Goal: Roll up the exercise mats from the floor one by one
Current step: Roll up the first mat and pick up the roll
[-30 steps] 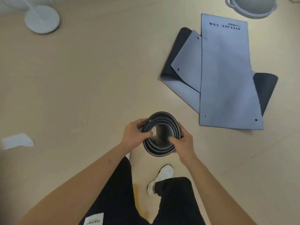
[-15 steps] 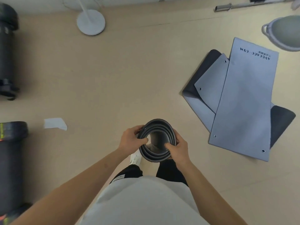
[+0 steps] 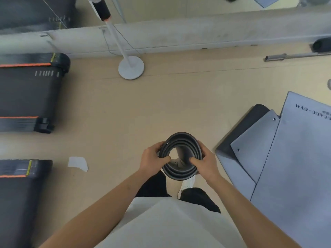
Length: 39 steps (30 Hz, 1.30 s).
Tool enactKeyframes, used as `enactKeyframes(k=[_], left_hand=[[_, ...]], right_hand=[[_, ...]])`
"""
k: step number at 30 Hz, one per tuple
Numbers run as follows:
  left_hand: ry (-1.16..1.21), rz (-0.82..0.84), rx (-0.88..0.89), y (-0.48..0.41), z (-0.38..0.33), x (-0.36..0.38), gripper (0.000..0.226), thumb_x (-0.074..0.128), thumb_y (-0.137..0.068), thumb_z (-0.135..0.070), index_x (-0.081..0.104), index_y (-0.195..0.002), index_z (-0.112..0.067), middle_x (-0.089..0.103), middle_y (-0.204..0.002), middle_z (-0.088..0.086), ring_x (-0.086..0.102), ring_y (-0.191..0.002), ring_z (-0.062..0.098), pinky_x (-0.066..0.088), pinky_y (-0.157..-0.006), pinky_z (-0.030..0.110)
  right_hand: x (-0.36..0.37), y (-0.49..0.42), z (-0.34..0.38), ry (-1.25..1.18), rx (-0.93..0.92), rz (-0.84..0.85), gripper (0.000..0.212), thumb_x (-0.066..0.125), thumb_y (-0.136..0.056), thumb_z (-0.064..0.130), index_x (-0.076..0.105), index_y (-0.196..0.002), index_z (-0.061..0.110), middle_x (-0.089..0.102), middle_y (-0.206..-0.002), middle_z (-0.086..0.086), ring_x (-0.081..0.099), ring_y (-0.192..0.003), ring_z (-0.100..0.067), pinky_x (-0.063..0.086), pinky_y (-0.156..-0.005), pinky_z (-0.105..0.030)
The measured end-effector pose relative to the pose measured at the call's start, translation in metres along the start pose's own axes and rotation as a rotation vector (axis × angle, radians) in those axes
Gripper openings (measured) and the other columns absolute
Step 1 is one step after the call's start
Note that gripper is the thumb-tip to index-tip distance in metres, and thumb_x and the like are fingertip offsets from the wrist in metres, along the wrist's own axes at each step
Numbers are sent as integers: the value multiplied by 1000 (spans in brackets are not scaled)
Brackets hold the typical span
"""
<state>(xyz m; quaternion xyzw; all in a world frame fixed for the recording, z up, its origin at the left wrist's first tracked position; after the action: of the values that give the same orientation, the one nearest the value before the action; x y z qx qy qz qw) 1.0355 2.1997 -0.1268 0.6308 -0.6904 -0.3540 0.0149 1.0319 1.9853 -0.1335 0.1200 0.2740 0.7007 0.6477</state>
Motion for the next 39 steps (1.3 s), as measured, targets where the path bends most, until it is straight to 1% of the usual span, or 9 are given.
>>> enactKeyframes(k=[5,8,10,15,17,20,25,32,39], left_hand=[[27,-27,-5,-83,-46,-16,49,74,-76,-12,69,-116,-41,77,-92,-13,71,-90,7,59,-84,33],[20,-13,-16,-147,-63,-31,44,72,-77,-15,70,-115,-37,76,-91,-2,72,-87,18,60,-82,41],[18,4,-6,-192,-77,-47,45,71,-76,-18,70,-116,-37,76,-92,-2,71,-88,18,59,-82,41],[37,25,-3,-293,-112,-107,51,72,-75,-14,70,-123,-32,77,-94,-7,71,-87,14,58,-82,38],[33,14,-10,-329,-126,-134,49,72,-75,-13,71,-121,-31,77,-93,-8,71,-87,14,58,-81,39],[30,-8,-9,-381,-148,-169,51,72,-74,-13,71,-121,-33,77,-91,-7,71,-86,17,58,-80,40],[27,-65,8,-468,-186,-208,58,71,-74,-12,69,-127,-36,76,-87,-12,68,-78,7,53,-71,23],[-37,-88,-56,-616,-236,-242,58,70,-72,-15,70,-126,-38,76,-87,-9,70,-83,15,59,-80,38],[-9,-148,-118,-753,-264,-268,60,74,-74,-14,68,-130,-33,77,-99,-7,69,-95,15,56,-88,35]], right_hand=[[-19,-89,71,89,16,45,69,61,-78,1,60,-114,60,70,-88,4,71,-82,-30,62,-53,-51],[-19,-149,109,118,41,52,69,61,-79,1,60,-115,60,71,-89,1,71,-81,-29,61,-50,-50],[-14,-187,134,128,49,36,68,60,-80,-1,60,-114,58,72,-91,0,72,-80,-28,61,-50,-48],[10,-277,209,134,66,-6,71,62,-81,-4,59,-100,65,73,-87,4,72,-75,-21,63,-57,-49],[20,-313,238,150,42,-8,71,64,-81,-4,60,-100,64,73,-86,10,72,-78,-19,63,-63,-41],[35,-364,277,167,-2,-8,65,65,-80,-6,62,-108,53,74,-92,14,70,-86,-11,58,-78,-30],[44,-459,322,137,-7,-7,61,66,-81,-6,64,-115,45,74,-93,13,71,-87,-11,61,-83,-38],[43,-613,376,120,-26,-31,65,68,-80,-3,61,-107,56,73,-88,16,71,-82,-10,63,-81,-43],[47,-763,428,190,-33,35,65,67,-77,-2,62,-105,57,73,-92,13,70,-86,-15,60,-85,-48]])
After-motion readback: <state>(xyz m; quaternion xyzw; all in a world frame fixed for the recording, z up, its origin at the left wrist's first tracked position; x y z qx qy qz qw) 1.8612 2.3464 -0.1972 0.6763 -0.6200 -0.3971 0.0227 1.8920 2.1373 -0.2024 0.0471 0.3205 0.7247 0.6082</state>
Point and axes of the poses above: each hand's wrist, its own y-axis away from the middle knuckle, its own x-axis out of the palm, z = x × y, the point moved 7 cm from there along -y, towards the middle knuckle
